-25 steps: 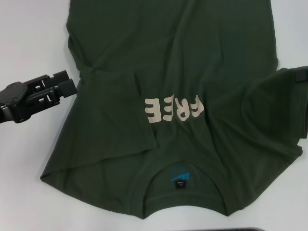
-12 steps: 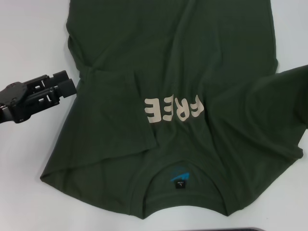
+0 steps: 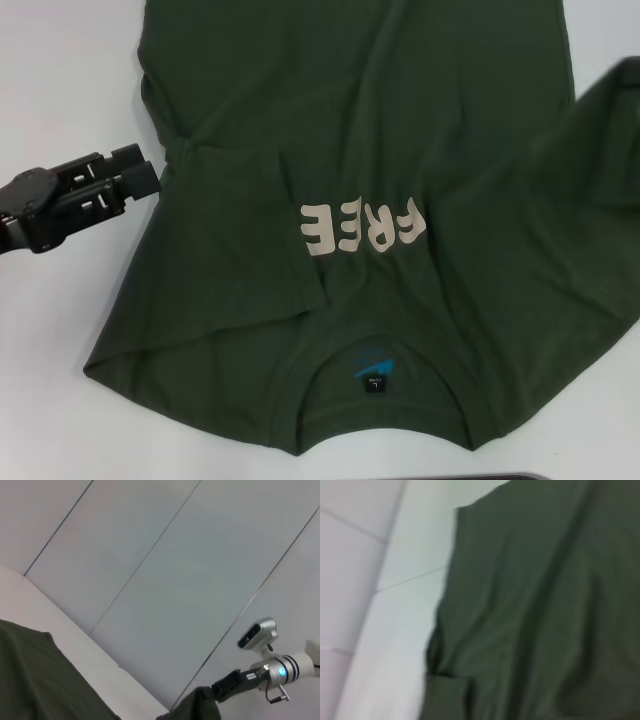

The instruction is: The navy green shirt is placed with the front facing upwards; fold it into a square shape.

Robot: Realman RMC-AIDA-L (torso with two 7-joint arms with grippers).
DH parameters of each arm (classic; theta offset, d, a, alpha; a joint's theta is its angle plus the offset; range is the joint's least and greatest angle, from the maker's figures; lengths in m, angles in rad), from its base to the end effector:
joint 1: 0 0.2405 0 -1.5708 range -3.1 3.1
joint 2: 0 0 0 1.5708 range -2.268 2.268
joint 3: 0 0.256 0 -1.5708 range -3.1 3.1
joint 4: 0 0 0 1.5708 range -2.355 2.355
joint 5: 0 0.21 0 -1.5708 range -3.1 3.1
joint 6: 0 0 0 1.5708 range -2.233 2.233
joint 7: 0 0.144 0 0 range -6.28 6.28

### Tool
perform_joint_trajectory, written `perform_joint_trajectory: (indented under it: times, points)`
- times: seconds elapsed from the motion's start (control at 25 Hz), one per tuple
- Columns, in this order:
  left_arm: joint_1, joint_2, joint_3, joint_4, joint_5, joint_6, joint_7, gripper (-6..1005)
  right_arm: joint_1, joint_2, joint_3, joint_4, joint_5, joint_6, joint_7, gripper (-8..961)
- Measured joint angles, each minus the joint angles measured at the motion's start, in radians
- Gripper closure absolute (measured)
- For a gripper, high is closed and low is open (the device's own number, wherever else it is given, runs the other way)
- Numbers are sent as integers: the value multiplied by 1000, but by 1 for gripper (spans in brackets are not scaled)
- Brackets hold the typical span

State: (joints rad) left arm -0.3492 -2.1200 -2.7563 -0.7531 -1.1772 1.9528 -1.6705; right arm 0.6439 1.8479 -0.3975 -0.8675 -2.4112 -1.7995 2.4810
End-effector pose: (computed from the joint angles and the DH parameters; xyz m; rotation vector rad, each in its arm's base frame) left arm -0.2855 0.2534 0.0444 -2.5165 -1.0881 -1.2067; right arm 0.2847 0.3543 0.1425 -2.2058 1.8252 0.4518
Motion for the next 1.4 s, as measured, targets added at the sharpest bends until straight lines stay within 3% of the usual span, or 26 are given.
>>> perform_joint_trajectory:
  times: [0.36, 0.64, 0.92, 1.4]
  points:
    - [8, -1, -22, 0, -10, -9, 0, 401, 58, 24, -8, 156, 19, 8, -10, 937]
    - [6, -1, -65, 0, -12, -11, 0, 400, 65, 67, -16, 213, 51, 44, -33, 936]
    - [13, -1, -118, 10, -14, -12, 0, 401, 69, 96, -32, 288, 72, 126, -52, 936]
    - [21, -1, -120, 11, -56, -20, 0, 404, 63, 108, -104, 344, 69, 246, -53, 937]
